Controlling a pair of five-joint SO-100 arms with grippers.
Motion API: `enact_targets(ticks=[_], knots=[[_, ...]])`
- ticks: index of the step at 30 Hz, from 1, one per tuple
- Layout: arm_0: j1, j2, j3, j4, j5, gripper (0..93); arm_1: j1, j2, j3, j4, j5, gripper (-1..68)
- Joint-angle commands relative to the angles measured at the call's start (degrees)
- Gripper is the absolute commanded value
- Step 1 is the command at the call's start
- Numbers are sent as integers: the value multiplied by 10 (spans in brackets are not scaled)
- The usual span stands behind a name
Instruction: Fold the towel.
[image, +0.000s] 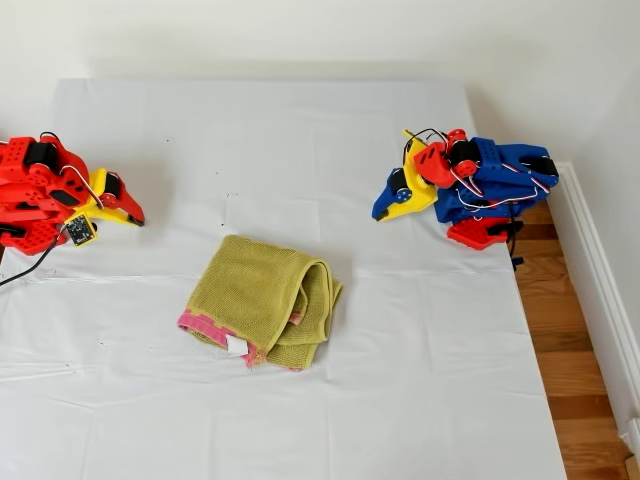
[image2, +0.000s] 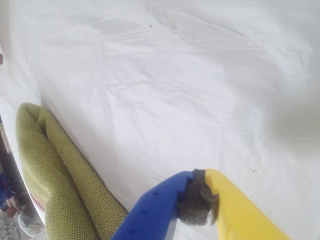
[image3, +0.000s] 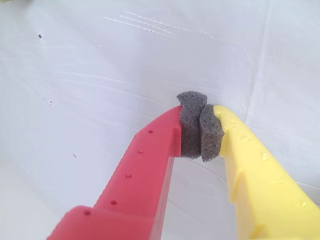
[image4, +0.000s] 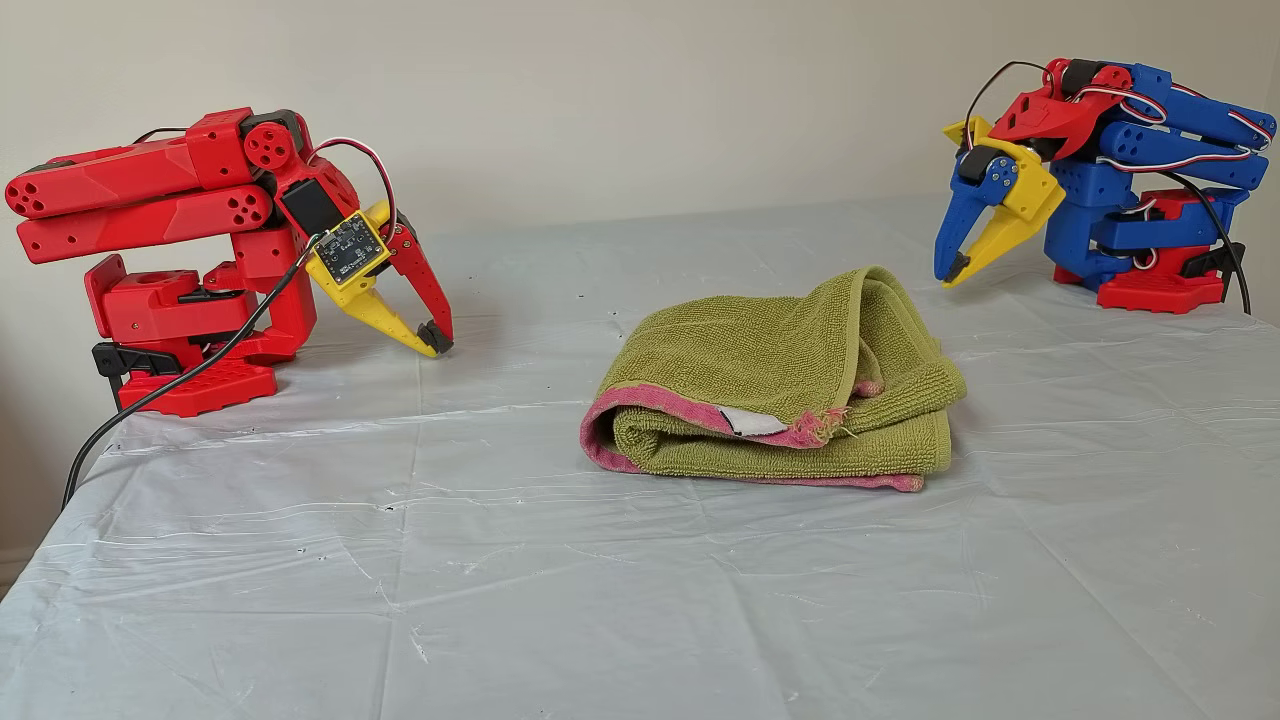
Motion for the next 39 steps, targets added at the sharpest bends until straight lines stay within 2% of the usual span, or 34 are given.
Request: enact_targets(ticks=[1, 21, 35, 39], knots=[[3, -4, 3, 35, -10, 20, 4, 47, 2, 2, -4, 1], [4, -4, 3, 37, -27, 20, 4, 47, 2, 2, -4, 1], [-6, -4, 3, 55, -170, 24, 4, 47, 2, 0, -4, 1], [-6, -4, 3, 55, -166, 25, 4, 47, 2, 0, -4, 1]])
